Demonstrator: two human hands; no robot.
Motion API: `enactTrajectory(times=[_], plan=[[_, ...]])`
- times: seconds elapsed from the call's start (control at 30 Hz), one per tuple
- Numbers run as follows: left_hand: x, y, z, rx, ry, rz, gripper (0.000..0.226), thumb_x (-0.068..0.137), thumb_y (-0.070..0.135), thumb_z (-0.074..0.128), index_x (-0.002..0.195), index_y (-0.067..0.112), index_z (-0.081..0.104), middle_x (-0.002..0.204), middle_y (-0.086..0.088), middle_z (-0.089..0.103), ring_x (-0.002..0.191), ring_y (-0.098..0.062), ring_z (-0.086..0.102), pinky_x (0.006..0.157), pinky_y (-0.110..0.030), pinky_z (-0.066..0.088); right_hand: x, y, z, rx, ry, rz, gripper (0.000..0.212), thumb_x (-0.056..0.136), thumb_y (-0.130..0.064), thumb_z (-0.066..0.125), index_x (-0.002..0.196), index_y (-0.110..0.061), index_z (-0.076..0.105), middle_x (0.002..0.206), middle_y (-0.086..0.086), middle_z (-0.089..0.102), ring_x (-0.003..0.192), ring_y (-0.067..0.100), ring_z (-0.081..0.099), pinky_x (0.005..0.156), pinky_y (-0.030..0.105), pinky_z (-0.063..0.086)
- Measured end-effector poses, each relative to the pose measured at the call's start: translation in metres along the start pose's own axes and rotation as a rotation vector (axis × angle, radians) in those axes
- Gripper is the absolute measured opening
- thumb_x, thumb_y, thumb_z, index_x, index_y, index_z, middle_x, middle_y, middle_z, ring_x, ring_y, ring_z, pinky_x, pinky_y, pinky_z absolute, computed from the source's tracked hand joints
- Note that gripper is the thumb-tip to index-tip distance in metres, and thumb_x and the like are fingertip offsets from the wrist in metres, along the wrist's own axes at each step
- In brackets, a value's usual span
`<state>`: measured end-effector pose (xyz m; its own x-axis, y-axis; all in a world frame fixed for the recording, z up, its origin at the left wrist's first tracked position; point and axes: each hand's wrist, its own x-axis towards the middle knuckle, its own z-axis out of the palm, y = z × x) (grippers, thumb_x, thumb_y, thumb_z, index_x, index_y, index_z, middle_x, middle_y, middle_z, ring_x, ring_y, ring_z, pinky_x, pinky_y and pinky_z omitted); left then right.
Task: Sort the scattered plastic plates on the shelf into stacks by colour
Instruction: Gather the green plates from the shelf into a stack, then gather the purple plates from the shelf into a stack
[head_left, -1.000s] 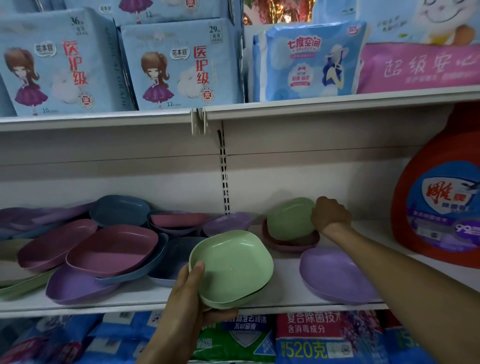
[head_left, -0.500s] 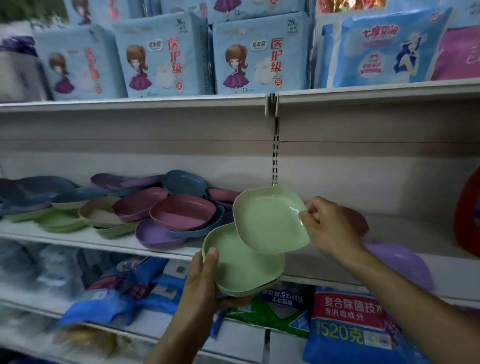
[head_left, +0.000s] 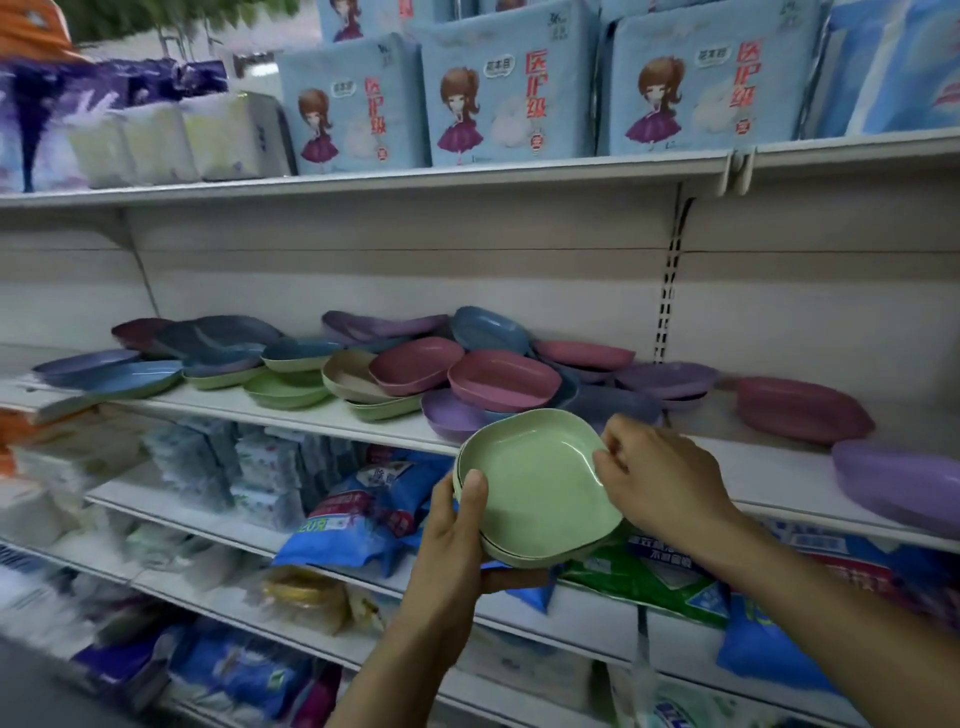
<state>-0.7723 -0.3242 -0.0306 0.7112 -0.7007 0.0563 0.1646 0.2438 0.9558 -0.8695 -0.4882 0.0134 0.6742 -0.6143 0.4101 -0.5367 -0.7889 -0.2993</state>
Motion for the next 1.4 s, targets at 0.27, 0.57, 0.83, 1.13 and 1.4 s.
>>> enactTrajectory(times=[0.27, 0.57, 0.83, 1.13, 1.4], plan=[[-0.014, 0.023, -0.066, 0.0, 0.03, -0.009, 0.04, 0.091, 0.049, 0.047, 0.121, 0.024, 0.057, 0.119, -0.006, 0.063, 0.089, -0.027, 0.072, 0.063, -0.044, 0.059, -0.006, -0.067, 0.027, 0.048, -0.213, 0.025, 0.026, 0.097, -0.033, 0.034, 0.076, -0.019, 0.042, 0.086, 0.004, 0.057, 0.081, 0.028, 0.054, 0.068, 0.035, 0.041], [-0.011, 0.04, -0.117, 0.02, -0.009, -0.077, 0.036, 0.099, 0.044, 0.04, 0.119, 0.018, 0.055, 0.119, -0.012, 0.063, 0.086, -0.031, 0.072, 0.061, -0.04, 0.058, -0.018, -0.115, 0.048, 0.515, -0.364, 0.108, 0.016, 0.097, -0.02, 0.033, 0.094, -0.013, 0.047, 0.07, 0.011, 0.061, 0.046, 0.021, 0.054, 0.045, 0.028, 0.041], [0.004, 0.021, -0.059, 0.123, -0.241, -0.184, 0.024, 0.099, 0.034, 0.047, 0.119, 0.025, 0.057, 0.111, -0.008, 0.065, 0.076, -0.028, 0.072, 0.053, -0.035, 0.056, -0.039, -0.045, 0.018, 0.426, -0.215, 0.306, 0.016, 0.095, -0.021, 0.036, 0.084, -0.013, 0.045, 0.077, 0.009, 0.055, 0.055, 0.021, 0.051, 0.048, 0.027, 0.038], [0.025, -0.019, 0.088, 0.126, -0.32, -0.227, 0.021, 0.1, 0.026, 0.049, 0.118, 0.018, 0.057, 0.104, -0.01, 0.065, 0.067, -0.024, 0.072, 0.053, -0.033, 0.058, -0.047, 0.095, -0.036, 0.361, -0.108, 0.455, 0.02, 0.092, -0.018, 0.041, 0.089, -0.001, 0.049, 0.076, 0.013, 0.056, 0.058, 0.024, 0.049, 0.053, 0.03, 0.037], [0.048, -0.045, 0.154, 0.144, -0.247, -0.207, 0.029, 0.1, 0.024, 0.048, 0.129, 0.017, 0.046, 0.119, -0.016, 0.057, 0.082, -0.035, 0.07, 0.056, -0.038, 0.06, -0.028, 0.164, -0.051, 0.455, -0.159, 0.411, 0.019, 0.096, -0.019, 0.039, 0.102, -0.01, 0.054, 0.069, 0.009, 0.061, 0.04, 0.015, 0.049, 0.037, 0.021, 0.034]])
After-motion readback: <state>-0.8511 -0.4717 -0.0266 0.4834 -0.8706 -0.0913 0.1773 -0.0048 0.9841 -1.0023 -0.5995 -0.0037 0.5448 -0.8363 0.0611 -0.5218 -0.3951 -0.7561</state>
